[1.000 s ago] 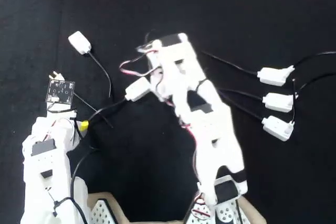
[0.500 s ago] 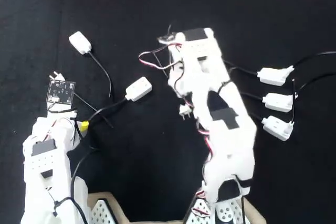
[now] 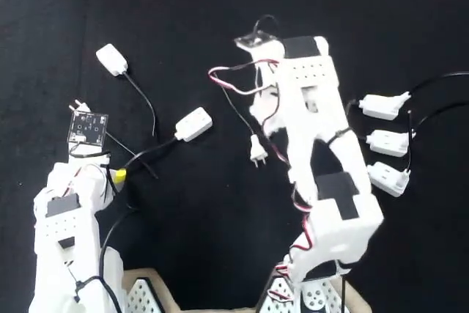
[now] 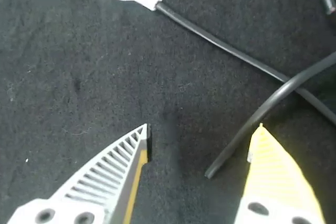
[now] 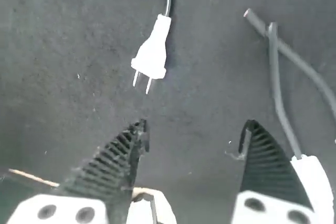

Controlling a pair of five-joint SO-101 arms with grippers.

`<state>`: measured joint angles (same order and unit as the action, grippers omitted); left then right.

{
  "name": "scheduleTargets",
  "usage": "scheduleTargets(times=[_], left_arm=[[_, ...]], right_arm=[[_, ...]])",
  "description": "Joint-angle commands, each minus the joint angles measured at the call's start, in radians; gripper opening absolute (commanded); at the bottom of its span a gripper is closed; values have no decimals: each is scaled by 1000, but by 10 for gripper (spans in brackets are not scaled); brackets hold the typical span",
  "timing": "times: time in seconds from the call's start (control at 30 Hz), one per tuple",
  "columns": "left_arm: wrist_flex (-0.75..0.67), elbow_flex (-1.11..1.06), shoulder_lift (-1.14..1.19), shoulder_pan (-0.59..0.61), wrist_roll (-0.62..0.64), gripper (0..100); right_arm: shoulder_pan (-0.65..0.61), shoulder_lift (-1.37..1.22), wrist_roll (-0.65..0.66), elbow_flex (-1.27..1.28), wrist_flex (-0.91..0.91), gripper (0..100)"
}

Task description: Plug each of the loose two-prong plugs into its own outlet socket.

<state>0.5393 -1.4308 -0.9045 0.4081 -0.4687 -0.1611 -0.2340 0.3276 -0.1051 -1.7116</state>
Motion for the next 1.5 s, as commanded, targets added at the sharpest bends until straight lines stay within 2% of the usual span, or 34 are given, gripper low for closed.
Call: scheduleTargets(times=[0.0,0.4,0.53,0.7,1.47], left_arm=[[-25,2,-15,-21,-8,300],[-20,4,-15,-21,31,300],[34,10,-15,-13,46,300],[115,31,-17,-10,46,300],[112,33,-17,-12,48,299]], right_arm=[[9,116,-2,145,106,276],[12,650,-41,872,641,276],[15,765,-43,1010,761,276],[14,825,-132,1115,896,276],[14,823,-140,1201,985,276]])
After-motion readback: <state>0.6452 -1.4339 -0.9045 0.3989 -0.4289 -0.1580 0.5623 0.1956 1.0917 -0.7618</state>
